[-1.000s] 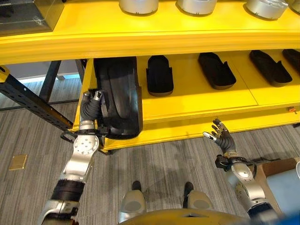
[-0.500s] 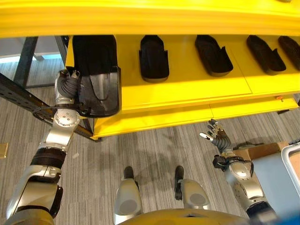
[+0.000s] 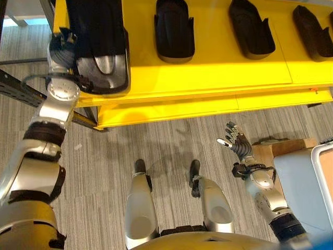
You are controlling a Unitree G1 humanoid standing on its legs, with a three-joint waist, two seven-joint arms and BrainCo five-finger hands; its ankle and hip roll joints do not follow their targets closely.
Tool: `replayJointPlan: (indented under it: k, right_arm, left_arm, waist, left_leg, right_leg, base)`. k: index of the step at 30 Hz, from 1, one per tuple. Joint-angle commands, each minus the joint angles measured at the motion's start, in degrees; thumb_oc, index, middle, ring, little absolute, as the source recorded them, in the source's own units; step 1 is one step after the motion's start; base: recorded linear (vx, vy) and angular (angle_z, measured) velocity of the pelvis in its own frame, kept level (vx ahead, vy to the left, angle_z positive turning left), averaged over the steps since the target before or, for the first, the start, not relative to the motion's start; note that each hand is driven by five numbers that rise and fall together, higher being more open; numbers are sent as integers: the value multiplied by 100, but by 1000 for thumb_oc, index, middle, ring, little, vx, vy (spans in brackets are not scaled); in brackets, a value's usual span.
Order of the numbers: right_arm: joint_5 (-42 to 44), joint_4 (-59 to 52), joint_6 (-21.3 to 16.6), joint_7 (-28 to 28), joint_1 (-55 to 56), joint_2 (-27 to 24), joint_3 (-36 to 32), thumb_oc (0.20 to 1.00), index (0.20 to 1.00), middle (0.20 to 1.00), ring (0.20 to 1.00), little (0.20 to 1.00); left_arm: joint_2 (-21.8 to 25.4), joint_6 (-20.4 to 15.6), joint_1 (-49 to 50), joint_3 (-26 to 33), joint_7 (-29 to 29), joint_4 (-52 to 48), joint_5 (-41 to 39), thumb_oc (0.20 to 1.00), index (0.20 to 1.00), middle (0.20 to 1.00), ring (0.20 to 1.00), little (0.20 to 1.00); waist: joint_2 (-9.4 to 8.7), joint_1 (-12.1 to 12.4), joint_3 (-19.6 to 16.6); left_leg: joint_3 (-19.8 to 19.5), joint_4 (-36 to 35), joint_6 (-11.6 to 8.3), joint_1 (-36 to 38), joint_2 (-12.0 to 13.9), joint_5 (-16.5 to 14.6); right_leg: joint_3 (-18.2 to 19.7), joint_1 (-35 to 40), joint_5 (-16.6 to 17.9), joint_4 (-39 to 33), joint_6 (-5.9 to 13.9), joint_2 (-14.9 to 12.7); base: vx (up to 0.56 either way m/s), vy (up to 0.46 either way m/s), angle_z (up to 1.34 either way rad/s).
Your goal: Move parts from the plastic box to the shelf.
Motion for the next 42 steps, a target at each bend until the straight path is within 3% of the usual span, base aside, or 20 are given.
replayJointPlan:
  k: [1, 7, 10, 11, 22, 31, 42]
  right_arm:
    - [196, -427, -378, -58, 160, -173, -80, 1000, 1000, 1000, 1000, 1000]
    - [250, -453, -394, -1, 170, -224, -38, 1000, 1000, 1000, 1000, 1000]
    - [277, -489, -400, 40, 222, -245, -50, 1000, 1000, 1000, 1000, 1000]
    - [280, -500, -396, 51, 239, -260, -44, 1000, 1000, 1000, 1000, 1000]
    - [328, -512, -387, 121, 315, -295, -47, 1000, 1000, 1000, 1000, 1000]
    - [353, -588, -387, 130, 452, -356, -198, 1000, 1000, 1000, 1000, 1000]
    - [347, -688, -365, 223, 631, -423, -303, 1000, 1000, 1000, 1000, 1000]
  left_arm:
    - [359, -210, -472, -27, 29, 92, -166, 200, 200, 200, 200, 200]
    - [424, -7, -1179, -513, -21, 690, 69, 200, 200, 200, 200, 200]
    - [407, 17, -1424, -646, -82, 932, 25, 200, 200, 200, 200, 200]
    - [413, 28, -1492, -695, -107, 998, 17, 200, 200, 200, 200, 200]
    - [393, 103, -2250, -1117, -292, 1565, -196, 200, 200, 200, 200, 200]
    - [328, 82, -2491, -1097, -353, 1884, -619, 200, 200, 200, 200, 200]
    - [359, 137, -2765, -1203, -376, 2072, -597, 200, 200, 200, 200, 200]
  waist:
    - [43, -1, -460]
    - [-12, -28, -432]
    - [-40, -25, -430]
    - [-17, -20, -437]
    - [-115, -59, -469]
    - [-123, -128, -540]
    - [-137, -220, -667]
  left_leg:
    - [236, 211, -19, -22, 78, -271]
    - [216, 308, 1, -188, 93, -297]
    - [209, 353, 7, -263, 114, -316]
    - [178, 380, -31, -211, 155, -469]
    - [85, 551, -34, -532, 174, -525]
    - [61, 697, -12, -804, 170, -589]
    - [77, 813, 3, -1053, 183, -658]
  right_leg:
    - [172, -106, 218, -47, 277, -214]
    - [142, -181, 244, -72, 285, -199]
    - [131, -205, 267, -101, 296, -184]
    - [141, -150, 175, -85, 336, -144]
    - [76, -275, 216, -151, 338, -99]
    - [58, -406, 243, -196, 351, -76]
    - [83, -572, 292, -263, 367, -55]
  base:
    - [-1, 5, 4]
    - [0, 1, 1]
    - [27, 0, 2]
    - [82, -5, -1]
    - [13, -5, 1]
    - [0, 0, 0]
    - [2, 1, -1]
